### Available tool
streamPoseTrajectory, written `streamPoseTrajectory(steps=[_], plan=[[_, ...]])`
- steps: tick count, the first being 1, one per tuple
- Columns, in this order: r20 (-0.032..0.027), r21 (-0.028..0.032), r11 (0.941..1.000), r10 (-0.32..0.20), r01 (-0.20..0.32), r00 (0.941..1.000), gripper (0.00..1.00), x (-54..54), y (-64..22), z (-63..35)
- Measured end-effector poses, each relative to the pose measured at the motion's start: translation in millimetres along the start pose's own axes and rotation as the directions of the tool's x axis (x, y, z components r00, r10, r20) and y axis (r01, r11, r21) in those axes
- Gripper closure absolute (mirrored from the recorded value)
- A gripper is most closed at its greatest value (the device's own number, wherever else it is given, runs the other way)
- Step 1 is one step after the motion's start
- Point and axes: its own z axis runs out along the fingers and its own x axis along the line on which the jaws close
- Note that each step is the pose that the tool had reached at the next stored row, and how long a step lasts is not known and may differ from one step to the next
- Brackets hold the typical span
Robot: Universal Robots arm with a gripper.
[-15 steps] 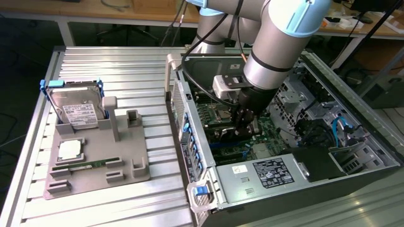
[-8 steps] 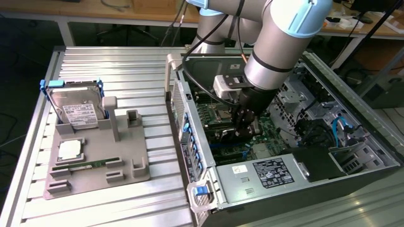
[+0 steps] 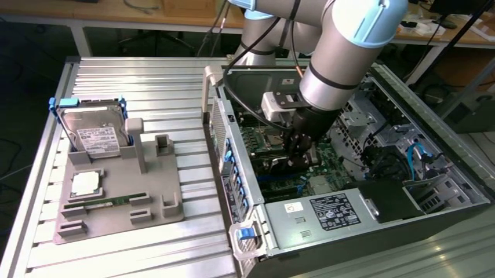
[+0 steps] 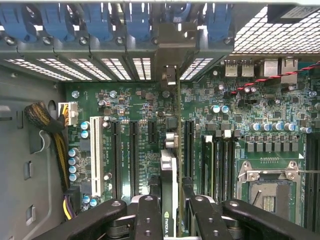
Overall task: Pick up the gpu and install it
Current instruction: 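Insert the gpu into the slot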
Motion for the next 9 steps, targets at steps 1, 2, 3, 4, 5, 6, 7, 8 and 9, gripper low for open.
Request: streamPoseTrajectory(steps=[1,2,3,4,5,6,7,8,9], plan=[[0.0001,0.0000,1.0000,0.001,-0.001,1.0000,0.73,0.0,0.1,0.4],[0.0002,0.0001,1.0000,0.002,-0.002,1.0000,0.73,0.0,0.4,0.7],[0.0000,0.0000,1.0000,0.003,-0.003,1.0000,0.73,0.0,0.7,1.1],[-0.0001,0.0000,1.0000,0.004,-0.004,1.0000,0.73,0.0,1.1,1.3],[-0.0001,0.0000,1.0000,0.005,-0.005,1.0000,0.73,0.0,1.3,1.5],[0.0001,0.0001,1.0000,0.006,-0.006,1.0000,0.73,0.0,1.6,1.8],[0.0001,0.0001,1.0000,0.006,-0.006,1.0000,0.73,0.0,1.7,1.8],[0.0007,0.0000,1.0000,0.006,-0.006,1.0000,0.73,0.0,1.7,1.8],[0.0011,0.0001,1.0000,0.006,-0.006,1.0000,0.73,0.0,1.7,1.8]])
